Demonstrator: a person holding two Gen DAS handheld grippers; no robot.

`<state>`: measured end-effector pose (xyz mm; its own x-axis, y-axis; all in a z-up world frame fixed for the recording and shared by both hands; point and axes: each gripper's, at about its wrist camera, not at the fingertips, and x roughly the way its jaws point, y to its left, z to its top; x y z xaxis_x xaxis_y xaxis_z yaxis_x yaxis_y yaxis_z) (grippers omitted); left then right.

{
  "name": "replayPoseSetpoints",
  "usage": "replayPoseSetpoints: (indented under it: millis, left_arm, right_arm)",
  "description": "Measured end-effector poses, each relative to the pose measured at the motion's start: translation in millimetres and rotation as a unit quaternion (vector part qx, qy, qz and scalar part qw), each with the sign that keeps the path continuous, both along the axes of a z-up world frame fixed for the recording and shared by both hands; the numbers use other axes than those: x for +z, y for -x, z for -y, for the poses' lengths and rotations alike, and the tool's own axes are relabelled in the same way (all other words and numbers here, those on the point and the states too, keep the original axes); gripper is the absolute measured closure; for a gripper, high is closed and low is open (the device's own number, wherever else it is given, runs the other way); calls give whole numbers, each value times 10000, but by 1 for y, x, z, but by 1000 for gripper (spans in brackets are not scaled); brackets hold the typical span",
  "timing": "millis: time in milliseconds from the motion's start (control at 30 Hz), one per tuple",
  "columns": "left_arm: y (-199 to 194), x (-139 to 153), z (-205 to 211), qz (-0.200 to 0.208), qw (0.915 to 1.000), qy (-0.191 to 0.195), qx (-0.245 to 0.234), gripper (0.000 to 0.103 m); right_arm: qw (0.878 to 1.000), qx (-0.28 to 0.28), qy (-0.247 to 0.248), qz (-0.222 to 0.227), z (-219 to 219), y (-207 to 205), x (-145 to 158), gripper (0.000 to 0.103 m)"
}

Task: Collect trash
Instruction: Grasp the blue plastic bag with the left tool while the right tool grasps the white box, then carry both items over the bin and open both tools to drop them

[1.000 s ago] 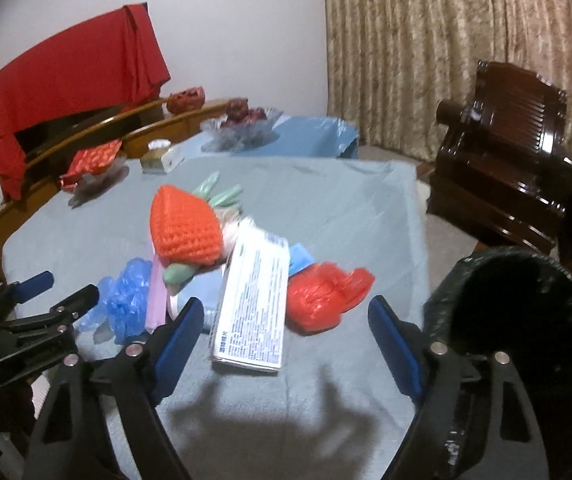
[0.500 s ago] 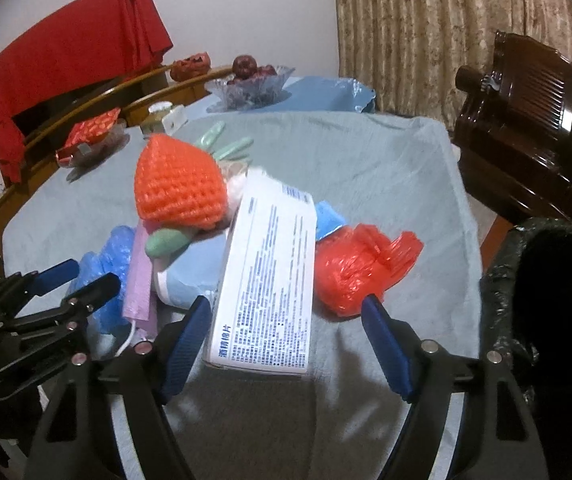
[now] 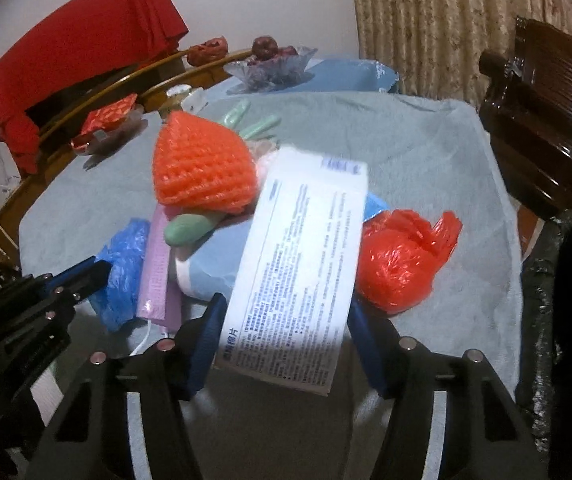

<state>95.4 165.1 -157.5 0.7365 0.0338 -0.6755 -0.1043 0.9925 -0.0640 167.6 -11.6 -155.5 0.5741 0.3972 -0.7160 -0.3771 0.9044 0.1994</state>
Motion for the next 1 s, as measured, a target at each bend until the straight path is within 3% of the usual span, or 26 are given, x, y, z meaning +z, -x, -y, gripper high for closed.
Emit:
replayPoseSetpoints:
  millis: [400,733,1000]
  left_arm:
    - [33,52,18,519,9985,25,-180,96]
    - [27,72,93,679,9918,161,-1071,96]
    - [4,71,173,605,9778,344,-1976,96]
  right_arm:
    - [9994,-86,-214,268,31,32,39,45]
    - [9949,-688,-270,684,100,53,78,45]
    - [9870,-1457,-58,677,172,63,74,45]
